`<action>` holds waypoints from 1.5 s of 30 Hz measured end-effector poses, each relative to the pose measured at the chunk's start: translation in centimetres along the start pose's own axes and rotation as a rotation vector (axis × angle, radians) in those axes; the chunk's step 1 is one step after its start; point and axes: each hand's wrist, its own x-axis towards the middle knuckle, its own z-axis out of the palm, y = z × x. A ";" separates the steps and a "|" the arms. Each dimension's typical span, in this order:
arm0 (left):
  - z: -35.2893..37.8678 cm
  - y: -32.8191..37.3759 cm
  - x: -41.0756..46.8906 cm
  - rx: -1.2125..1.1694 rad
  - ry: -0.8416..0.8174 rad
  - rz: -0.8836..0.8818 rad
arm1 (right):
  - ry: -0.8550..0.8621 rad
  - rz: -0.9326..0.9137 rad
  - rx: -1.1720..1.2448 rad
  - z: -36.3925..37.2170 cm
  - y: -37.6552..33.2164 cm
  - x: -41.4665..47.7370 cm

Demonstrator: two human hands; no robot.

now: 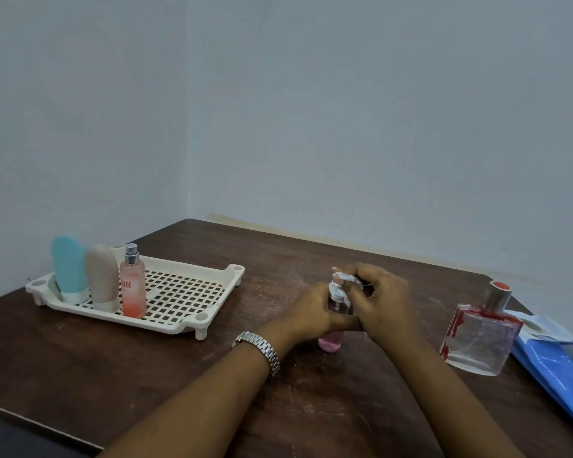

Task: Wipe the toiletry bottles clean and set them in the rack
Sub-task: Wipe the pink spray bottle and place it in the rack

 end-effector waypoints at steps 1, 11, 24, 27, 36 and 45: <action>0.0 0.0 0.0 0.003 0.006 -0.003 | -0.004 0.007 -0.006 0.0 -0.1 0.1; 0.1 0.2 -0.2 0.080 0.052 0.012 | 0.044 0.022 -0.102 0.1 -1.5 -0.1; 0.1 0.2 0.1 0.034 0.023 -0.018 | 0.036 0.181 0.242 0.5 -0.3 0.5; 0.1 0.0 0.4 0.027 0.032 -0.022 | 0.012 0.260 0.453 0.4 0.0 0.5; -1.1 -0.1 0.3 -0.174 -0.059 -0.135 | -0.119 0.392 0.641 1.0 1.1 -0.4; -1.1 0.2 0.0 -0.115 -0.080 -0.112 | -0.101 0.301 0.514 0.9 1.4 -0.6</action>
